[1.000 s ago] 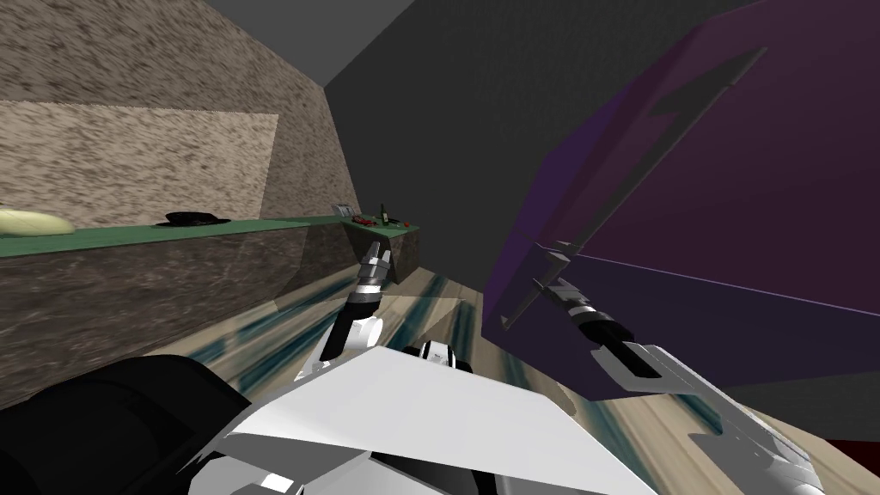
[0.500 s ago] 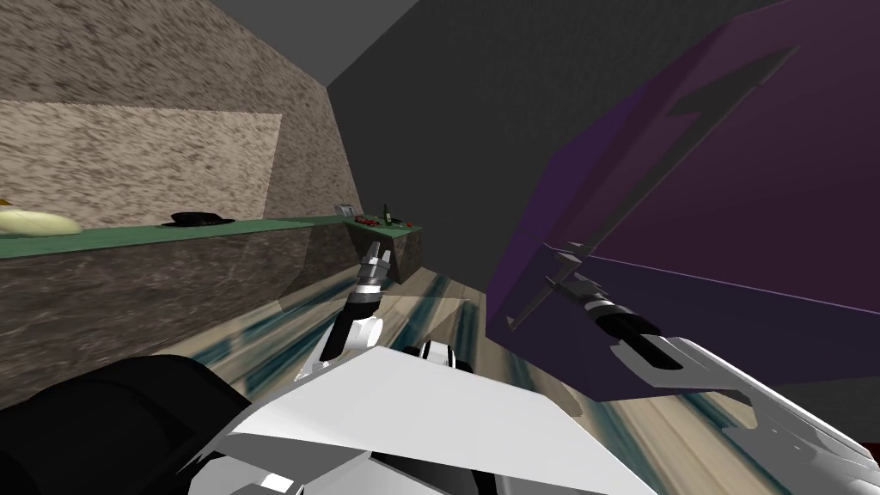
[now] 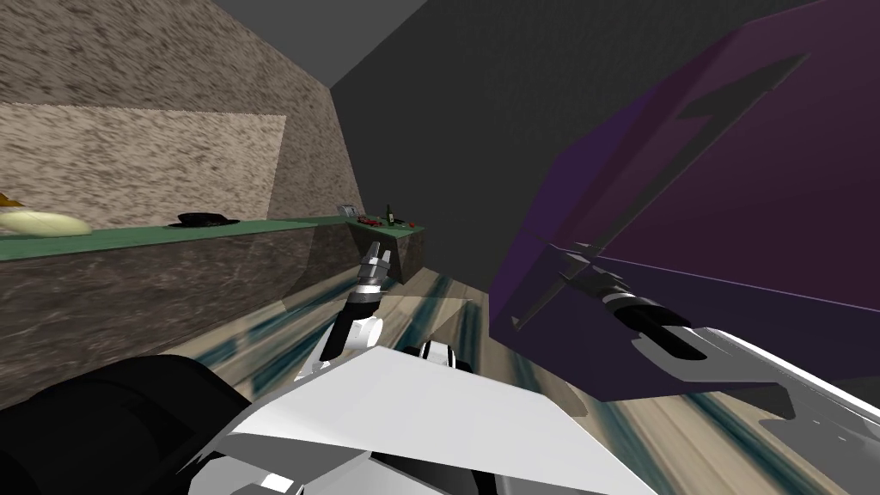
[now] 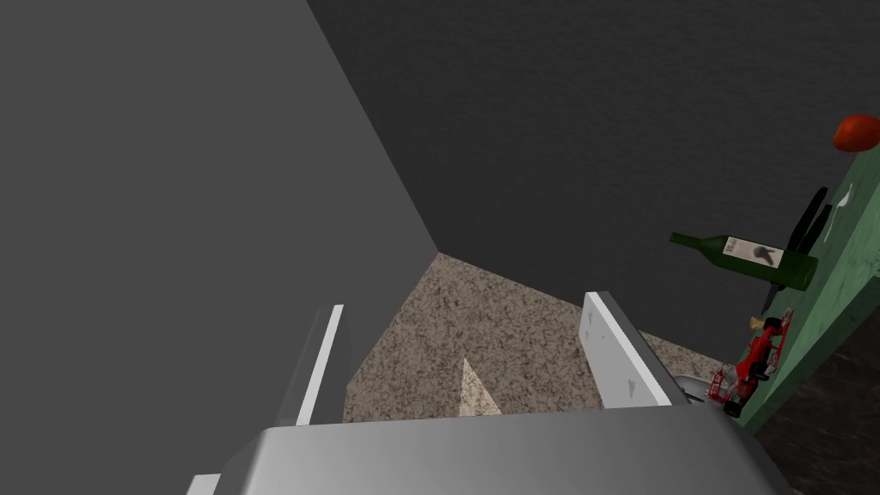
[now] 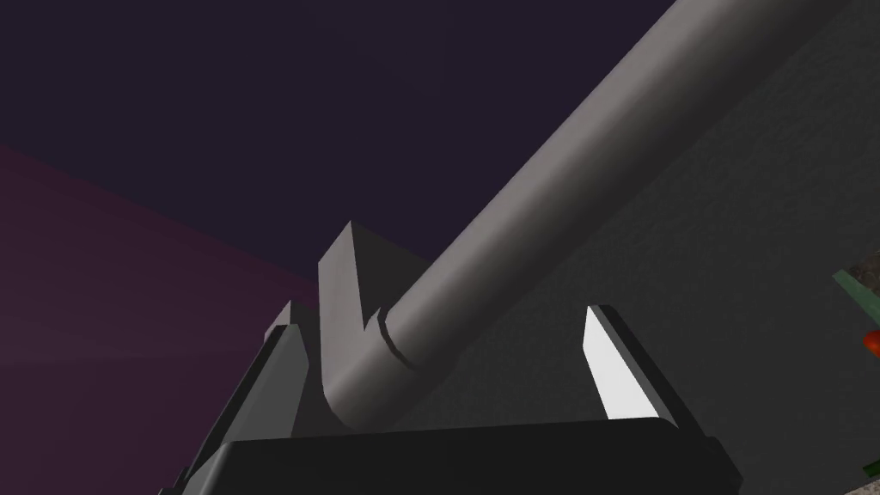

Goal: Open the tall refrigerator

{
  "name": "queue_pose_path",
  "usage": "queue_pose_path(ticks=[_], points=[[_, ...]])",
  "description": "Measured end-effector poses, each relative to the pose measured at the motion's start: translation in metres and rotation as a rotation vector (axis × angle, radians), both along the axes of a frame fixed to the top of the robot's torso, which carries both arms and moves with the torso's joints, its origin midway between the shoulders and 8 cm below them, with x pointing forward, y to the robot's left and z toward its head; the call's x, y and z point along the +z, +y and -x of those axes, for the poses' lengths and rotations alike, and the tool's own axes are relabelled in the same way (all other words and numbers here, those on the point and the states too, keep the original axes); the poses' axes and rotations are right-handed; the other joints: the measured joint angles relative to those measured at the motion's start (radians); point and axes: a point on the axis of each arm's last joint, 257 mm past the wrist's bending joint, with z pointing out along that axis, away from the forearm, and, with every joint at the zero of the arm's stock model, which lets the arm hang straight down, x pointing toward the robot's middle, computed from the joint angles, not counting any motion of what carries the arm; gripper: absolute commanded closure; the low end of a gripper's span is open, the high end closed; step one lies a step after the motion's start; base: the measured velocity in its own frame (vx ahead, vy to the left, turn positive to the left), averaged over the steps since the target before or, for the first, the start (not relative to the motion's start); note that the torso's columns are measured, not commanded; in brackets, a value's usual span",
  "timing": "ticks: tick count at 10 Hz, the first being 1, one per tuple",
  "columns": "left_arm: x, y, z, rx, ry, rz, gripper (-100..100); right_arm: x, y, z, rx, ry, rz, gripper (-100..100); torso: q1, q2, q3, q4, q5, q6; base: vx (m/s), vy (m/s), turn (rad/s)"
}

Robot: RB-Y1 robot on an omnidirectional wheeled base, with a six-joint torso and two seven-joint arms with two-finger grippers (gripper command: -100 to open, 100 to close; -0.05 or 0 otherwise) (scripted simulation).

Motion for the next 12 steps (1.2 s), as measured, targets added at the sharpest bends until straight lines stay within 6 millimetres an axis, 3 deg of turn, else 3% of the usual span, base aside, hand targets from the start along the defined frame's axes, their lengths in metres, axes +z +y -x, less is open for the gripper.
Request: queue_pose_path(ticks=[2, 3, 4, 5, 12], points=[[0.0, 0.0, 0.0, 0.0, 0.0, 0.0, 0, 0.005, -0.008, -0.002, -0.017, 0.001, 0.036, -100, -0.001, 0.0, 0.0, 0.0, 0.0, 0.0, -0.003, 0.019, 0.0], [0.0, 0.0, 0.0, 0.0, 0.0, 0.0, 0, 0.005, -0.008, -0.002, -0.017, 0.001, 0.036, 100, -0.001, 0.0, 0.0, 0.0, -0.001, 0.0, 0.002, -0.003, -0.022], [0.0, 0.0, 0.0, 0.0, 0.0, 0.0, 0, 0.007, -0.009, -0.002, -0.021, -0.002, 0.037, 100, 0.001, 0.0, 0.0, -0.001, -0.001, -0.002, -0.159, -0.142, -0.038], [0.0, 0.0, 0.0, 0.0, 0.0, 0.0, 0, 0.011, 0.003, -0.001, 0.015, -0.004, 0.036, 100, -0.003, 0.007, 0.004, 0.0, -0.001, -0.002, -0.229, -0.154, 0.025], [0.0, 0.0, 0.0, 0.0, 0.0, 0.0, 0, 0.012, 0.108, -0.007, 0.281, -0.006, 0.042, 100, 0.002, -0.002, -0.001, -0.001, 0.001, 0.0, -0.284, -0.186, -0.014]])
